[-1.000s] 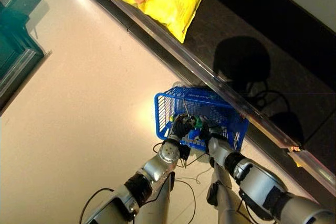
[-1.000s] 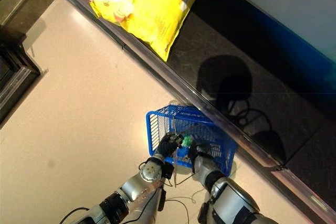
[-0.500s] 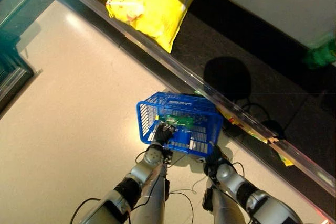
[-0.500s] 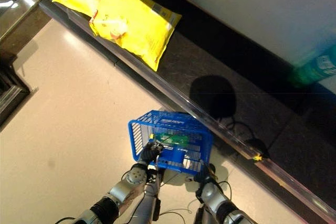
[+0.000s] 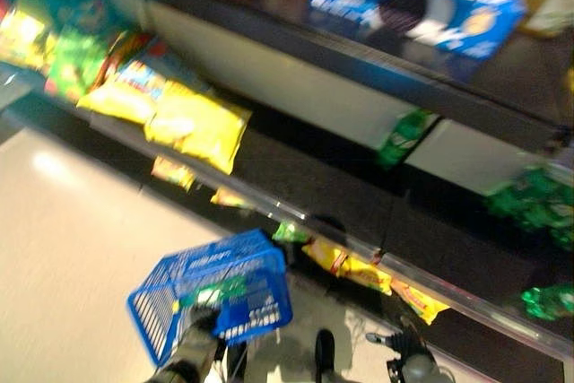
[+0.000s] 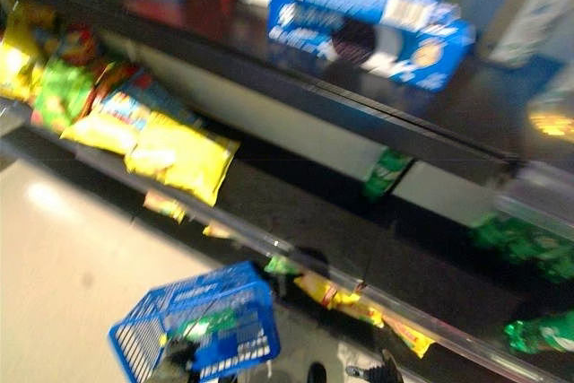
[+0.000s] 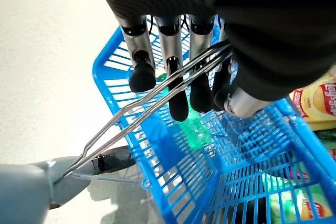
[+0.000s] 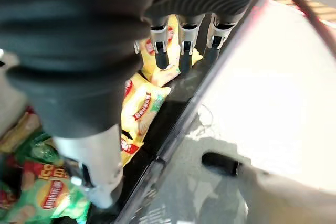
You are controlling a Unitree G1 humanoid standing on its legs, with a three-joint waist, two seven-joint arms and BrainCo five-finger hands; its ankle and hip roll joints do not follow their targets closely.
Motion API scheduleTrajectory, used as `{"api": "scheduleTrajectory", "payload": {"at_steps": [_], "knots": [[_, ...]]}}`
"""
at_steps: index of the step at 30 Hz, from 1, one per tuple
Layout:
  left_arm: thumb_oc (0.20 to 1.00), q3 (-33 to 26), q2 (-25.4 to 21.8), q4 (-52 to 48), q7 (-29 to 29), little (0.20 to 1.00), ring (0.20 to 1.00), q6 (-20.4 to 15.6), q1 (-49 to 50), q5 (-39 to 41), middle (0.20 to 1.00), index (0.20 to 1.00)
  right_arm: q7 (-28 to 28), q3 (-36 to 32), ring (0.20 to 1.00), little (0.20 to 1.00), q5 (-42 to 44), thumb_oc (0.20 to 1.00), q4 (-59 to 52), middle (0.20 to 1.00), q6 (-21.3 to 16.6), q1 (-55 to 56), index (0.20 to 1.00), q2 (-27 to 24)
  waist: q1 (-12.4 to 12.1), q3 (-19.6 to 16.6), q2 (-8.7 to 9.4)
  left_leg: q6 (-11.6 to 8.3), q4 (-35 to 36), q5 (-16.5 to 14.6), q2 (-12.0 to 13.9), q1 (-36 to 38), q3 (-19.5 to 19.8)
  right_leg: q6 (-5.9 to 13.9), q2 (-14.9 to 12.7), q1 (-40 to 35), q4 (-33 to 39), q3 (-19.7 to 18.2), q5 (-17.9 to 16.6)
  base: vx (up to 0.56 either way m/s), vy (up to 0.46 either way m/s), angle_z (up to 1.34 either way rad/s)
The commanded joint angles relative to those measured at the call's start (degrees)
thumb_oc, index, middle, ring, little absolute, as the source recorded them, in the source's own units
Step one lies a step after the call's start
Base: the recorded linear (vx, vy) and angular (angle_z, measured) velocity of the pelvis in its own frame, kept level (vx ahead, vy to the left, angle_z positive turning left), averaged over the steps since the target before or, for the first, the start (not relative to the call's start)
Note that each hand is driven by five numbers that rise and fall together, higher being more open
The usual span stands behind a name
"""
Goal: Pick up the snacks into the basket
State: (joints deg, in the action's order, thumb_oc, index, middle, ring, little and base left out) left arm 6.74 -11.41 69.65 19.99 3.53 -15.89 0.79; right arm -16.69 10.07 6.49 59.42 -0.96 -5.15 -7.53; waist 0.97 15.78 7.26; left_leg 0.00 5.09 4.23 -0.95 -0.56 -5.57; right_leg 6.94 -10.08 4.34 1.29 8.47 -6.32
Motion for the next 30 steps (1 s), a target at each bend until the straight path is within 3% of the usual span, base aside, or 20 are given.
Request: {"api": "scheduleTrajectory", "payload": {"at_steps": [1, 3, 7, 13, 15, 16, 17, 18, 19, 20, 21, 22, 27, 30], "knots": [[0.200, 6.16, -1.34, 2.84, -1.65, 0.200, 0.200, 1.12, 3.35, -8.24, 0.200, 0.200, 1.38, 0.94, 1.000, 1.000, 3.92, 1.000, -5.21, 1.000, -3.91, -2.99, 1.000, -1.99, 1.06, -1.82, -6.56, 1.25, -0.09, -3.26, -1.94, -0.51, 2.61, 1.74, 8.76, 5.30, -9.32, -8.16, 5.79, 0.15, 0.054, 0.22], [0.200, 5.82, -2.77, 3.17, -3.71, 0.200, 0.200, 1.06, 6.13, -11.98, 0.200, 0.200, 3.16, 2.40, 1.000, 1.000, 3.31, 1.000, -9.10, 1.000, -4.34, 0.72, 1.000, -2.42, 1.69, -4.50, -6.62, 1.68, -0.09, -2.82, -3.52, 0.16, 4.30, -1.60, 13.91, 3.26, -6.85, -13.26, 6.37, 0.16, 0.012, 0.24], [0.200, 2.06, -2.60, 3.48, -2.57, 0.200, 0.200, 0.96, 8.63, -11.03, 0.200, 0.200, 4.67, 4.03, 1.000, 1.000, -0.64, 1.000, -18.80, 1.000, -4.18, 3.46, 1.000, -4.36, 1.55, -7.24, -7.49, 1.32, -0.09, -3.36, -3.78, 2.23, 4.63, -1.38, 13.88, -0.44, -3.82, -13.17, 5.82, 0.13, -0.036, 0.30], [0.200, 2.16, 0.54, 0.60, -1.01, 0.200, 0.200, 0.08, 8.17, -8.36, 0.200, 0.200, 5.23, 3.76, 1.000, 1.000, -0.93, 1.000, -27.61, 1.000, -4.81, 6.03, 1.000, -7.02, 1.73, -6.80, -7.68, 0.97, -5.06, -4.60, -4.86, 0.76, 5.01, -2.00, 12.66, -2.27, -1.83, -11.36, 5.49, -0.01, -0.054, 0.07], [0.200, 3.87, 2.35, -1.97, -0.54, 0.200, 0.200, -0.34, 7.56, -7.66, 0.200, 0.200, 4.94, 3.40, 1.000, 1.000, -1.82, 1.000, -31.04, 1.000, -4.80, 6.53, 1.000, -8.30, 1.66, -5.97, -7.55, 0.02, -8.83, -5.48, -5.87, -1.13, 4.90, -2.19, 11.77, -2.99, -1.42, -9.85, 5.43, -0.05, -0.003, 0.48], [0.200, 8.01, 2.35, -5.92, -0.78, 0.200, 0.200, -0.27, 7.71, -13.40, 0.200, 0.200, 5.33, 2.92, 1.000, 1.000, -2.28, 1.000, -35.82, 1.000, -4.89, 7.24, 1.000, -9.21, 2.00, -5.77, -6.94, -0.88, -9.38, -5.96, -3.94, -1.74, 2.96, -1.75, 10.23, -3.67, -0.99, -9.25, 5.40, -0.02, 0.056, 0.53], [0.200, 7.51, 1.96, -6.61, -0.81, 0.200, 0.200, -0.62, 8.16, -13.14, 0.200, 0.200, 5.55, 2.49, 1.000, 1.000, -2.07, 1.000, -37.29, 1.000, -5.23, 7.56, 1.000, -9.68, 1.85, -5.91, -6.71, -0.93, -8.95, -5.82, -2.66, -1.73, 2.73, -1.62, 9.74, -3.74, -1.07, -9.25, 5.47, 0.01, 0.113, 0.68], [0.200, 5.74, 1.54, -6.07, 0.73, 0.200, 0.200, -0.31, 9.36, -12.03, 0.200, 0.200, 6.18, 2.02, 1.000, 1.000, -2.53, 1.000, -42.20, 1.000, -5.71, 9.17, 1.000, -10.70, 1.63, -6.44, -6.15, -1.51, -7.88, -4.66, 0.36, -2.08, 2.78, -1.40, 8.58, -3.96, -1.50, -9.31, 6.18, 0.03, 0.075, 0.33], [0.200, 5.75, 1.56, -6.06, 0.74, 0.200, 0.200, -0.31, 9.40, -12.03, 0.200, 0.200, 6.20, 2.00, 1.000, 1.000, -2.54, 1.000, -42.32, 1.000, -5.64, 9.27, 1.000, -10.72, 1.66, -6.47, -6.16, -1.53, -7.85, -4.67, 0.35, -2.04, 2.81, -1.41, 8.57, -3.97, -1.56, -9.28, 6.26, 0.04, 0.106, 0.23], [0.200, 4.58, 1.56, -5.21, 1.57, 0.200, 0.200, -0.01, 9.41, -10.78, 0.200, 0.200, 6.31, 1.75, 1.000, 1.000, -2.79, 1.000, -44.56, 1.000, -5.76, 9.63, 1.000, -11.27, 1.71, -6.49, -5.93, -2.14, -7.28, -3.37, 2.59, -2.56, 2.95, -1.25, 7.79, -3.53, -2.20, -9.19, 6.72, -0.01, 0.176, 0.01], [0.200, 2.08, 1.73, -3.29, 2.68, 0.200, 0.200, 0.40, 9.39, -8.48, 0.200, 0.200, 6.04, 0.39, 1.000, 1.000, -2.61, 1.000, -49.02, 1.000, -6.27, 10.23, 1.000, -12.18, 1.70, -6.10, -5.93, -3.57, -5.76, 0.03, 7.99, -3.64, 3.07, -0.75, 6.28, -2.24, -3.89, -9.00, 8.09, -0.02, 0.237, 0.01], [0.200, 1.55, 1.78, -2.75, 3.45, 0.200, 0.200, 0.52, 9.36, -8.51, 0.200, 0.200, 5.73, -0.20, 1.000, 1.000, -2.32, 1.000, -50.56, 1.000, -6.57, 10.57, 1.000, -12.53, 1.75, -5.85, -6.28, -4.17, -4.72, 1.45, 9.58, -3.78, 3.26, -0.65, 5.93, -1.78, -4.51, -8.91, 8.64, -0.02, 0.185, 0.13], [0.200, -1.45, 1.60, 0.03, 5.72, 0.200, 0.200, 1.34, 9.77, -6.92, 0.200, 0.200, 4.14, -2.24, 1.000, 1.000, -2.12, 1.000, -54.12, 1.000, -7.02, 10.67, 1.000, -13.54, 1.38, -4.80, -8.20, -6.86, -1.66, 4.79, 12.88, -5.12, 4.00, 0.83, 4.12, -2.47, -5.05, -8.81, 9.84, 0.05, 0.247, 0.19], [0.200, -3.22, 0.94, 2.00, 6.16, 0.200, 0.200, 1.59, 10.71, -6.83, 0.200, 0.200, 4.03, -3.25, 1.000, 1.000, -2.36, 1.000, -57.16, 1.000, -7.08, 11.07, 1.000, -13.87, 0.56, -4.75, -8.07, -6.99, -4.12, 3.32, 13.28, -5.90, 4.23, 2.35, 1.61, -4.18, -5.03, -8.96, 10.01, 0.17, 0.407, 0.11]]}}
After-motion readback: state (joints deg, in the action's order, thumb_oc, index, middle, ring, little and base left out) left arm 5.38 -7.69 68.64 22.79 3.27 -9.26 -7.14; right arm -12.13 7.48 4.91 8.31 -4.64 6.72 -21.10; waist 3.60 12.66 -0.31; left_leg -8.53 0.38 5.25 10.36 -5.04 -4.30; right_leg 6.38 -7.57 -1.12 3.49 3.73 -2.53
